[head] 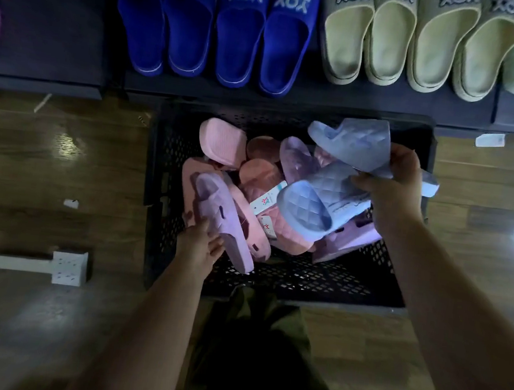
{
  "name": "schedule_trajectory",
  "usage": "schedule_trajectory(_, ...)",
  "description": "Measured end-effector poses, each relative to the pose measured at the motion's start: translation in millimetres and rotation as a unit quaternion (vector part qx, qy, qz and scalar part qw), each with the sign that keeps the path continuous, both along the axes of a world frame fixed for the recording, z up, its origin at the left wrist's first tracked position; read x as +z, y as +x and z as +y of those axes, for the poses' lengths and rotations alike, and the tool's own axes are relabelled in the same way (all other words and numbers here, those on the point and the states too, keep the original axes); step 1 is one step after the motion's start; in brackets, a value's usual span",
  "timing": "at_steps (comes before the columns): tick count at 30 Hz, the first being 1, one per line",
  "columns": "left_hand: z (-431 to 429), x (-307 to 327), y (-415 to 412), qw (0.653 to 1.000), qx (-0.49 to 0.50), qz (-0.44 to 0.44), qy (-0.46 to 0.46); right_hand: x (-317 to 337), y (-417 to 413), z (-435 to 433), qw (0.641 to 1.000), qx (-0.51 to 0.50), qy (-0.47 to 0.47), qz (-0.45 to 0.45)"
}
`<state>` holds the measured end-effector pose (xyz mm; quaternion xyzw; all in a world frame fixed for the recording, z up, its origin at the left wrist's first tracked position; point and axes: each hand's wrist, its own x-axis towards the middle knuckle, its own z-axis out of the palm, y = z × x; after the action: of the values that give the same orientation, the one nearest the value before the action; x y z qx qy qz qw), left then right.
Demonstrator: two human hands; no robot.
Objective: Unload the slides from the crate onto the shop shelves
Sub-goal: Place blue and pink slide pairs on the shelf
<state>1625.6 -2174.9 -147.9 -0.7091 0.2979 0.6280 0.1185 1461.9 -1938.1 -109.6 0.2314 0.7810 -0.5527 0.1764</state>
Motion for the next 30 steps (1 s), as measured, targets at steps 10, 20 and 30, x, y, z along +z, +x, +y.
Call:
schedule_trajectory(10,4,25,-20,0.982,0.022,0.104,-0.156,38,34,40,0.999,-0.025,-0.021,0.035)
schedule_trajectory(20,14,100,-54,0.887,-0.224,0.254,-0.312,80,60,55,0.998,-0.055,-0.012,0.017)
schedule_trajectory(30,71,69,-94,0.987,0.133,0.086,-0.028,94,55,59,0.999,-0.036,-0.005,0.019)
